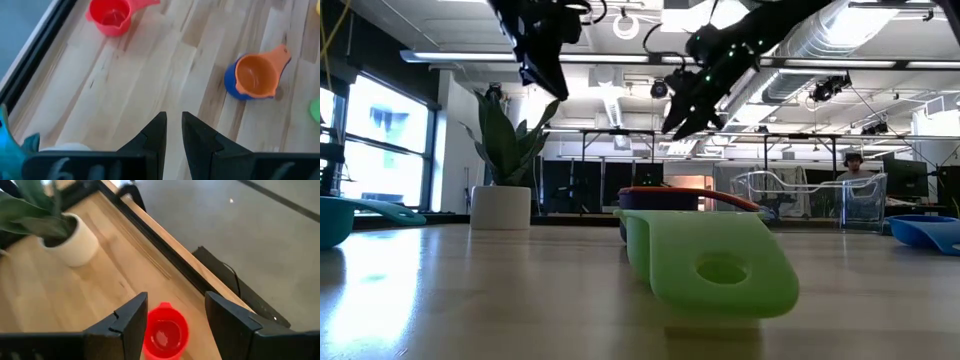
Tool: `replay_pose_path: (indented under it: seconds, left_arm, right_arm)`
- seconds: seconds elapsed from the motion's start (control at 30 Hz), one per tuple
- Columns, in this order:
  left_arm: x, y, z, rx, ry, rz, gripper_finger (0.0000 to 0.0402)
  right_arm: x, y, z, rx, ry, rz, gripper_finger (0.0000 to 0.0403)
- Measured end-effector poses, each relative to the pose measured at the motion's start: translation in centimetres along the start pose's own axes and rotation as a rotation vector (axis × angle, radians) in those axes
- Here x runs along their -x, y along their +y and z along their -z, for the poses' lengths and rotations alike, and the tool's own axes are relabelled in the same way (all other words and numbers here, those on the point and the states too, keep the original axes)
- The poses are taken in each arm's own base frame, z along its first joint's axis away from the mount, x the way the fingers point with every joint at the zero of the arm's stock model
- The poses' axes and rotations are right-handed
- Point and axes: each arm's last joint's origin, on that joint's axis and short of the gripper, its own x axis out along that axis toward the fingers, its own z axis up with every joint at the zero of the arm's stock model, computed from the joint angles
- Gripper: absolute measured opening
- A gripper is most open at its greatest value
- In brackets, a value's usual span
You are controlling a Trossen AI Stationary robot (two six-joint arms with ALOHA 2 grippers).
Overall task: Nest measuring cups in basket
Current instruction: Stack the red measuring cup on top of the orange measuring cup
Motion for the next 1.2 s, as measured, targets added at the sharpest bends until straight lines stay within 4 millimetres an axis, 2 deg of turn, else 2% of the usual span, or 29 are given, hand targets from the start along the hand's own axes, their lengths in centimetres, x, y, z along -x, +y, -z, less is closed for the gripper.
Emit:
replay_pose_path:
  seconds: [0.2,0.47,0.97,1.2]
  left_arm:
    - [0.0,0.0,-0.4,0.014,-0.04,-0.004,0.0048]
    - [0.0,0.2,-0.6,0.044,-0.06,-0.009,0.0048]
    - [0.1,0.4,-0.7,0.049,-0.072,-0.013,0.0048]
    - [0.1,0.4,-0.7,0.047,-0.073,-0.013,0.0048]
  right_arm:
    - [-2.8,-0.9,0.7,-0.017,0.061,0.032,0.019]
    - [-5.6,-1.5,2.2,-0.053,0.146,0.063,0.019]
    - [-8.2,-2.1,4.4,-0.094,0.261,0.104,0.019]
    - [-8.4,-0.9,4.6,0.075,0.278,0.066,0.019]
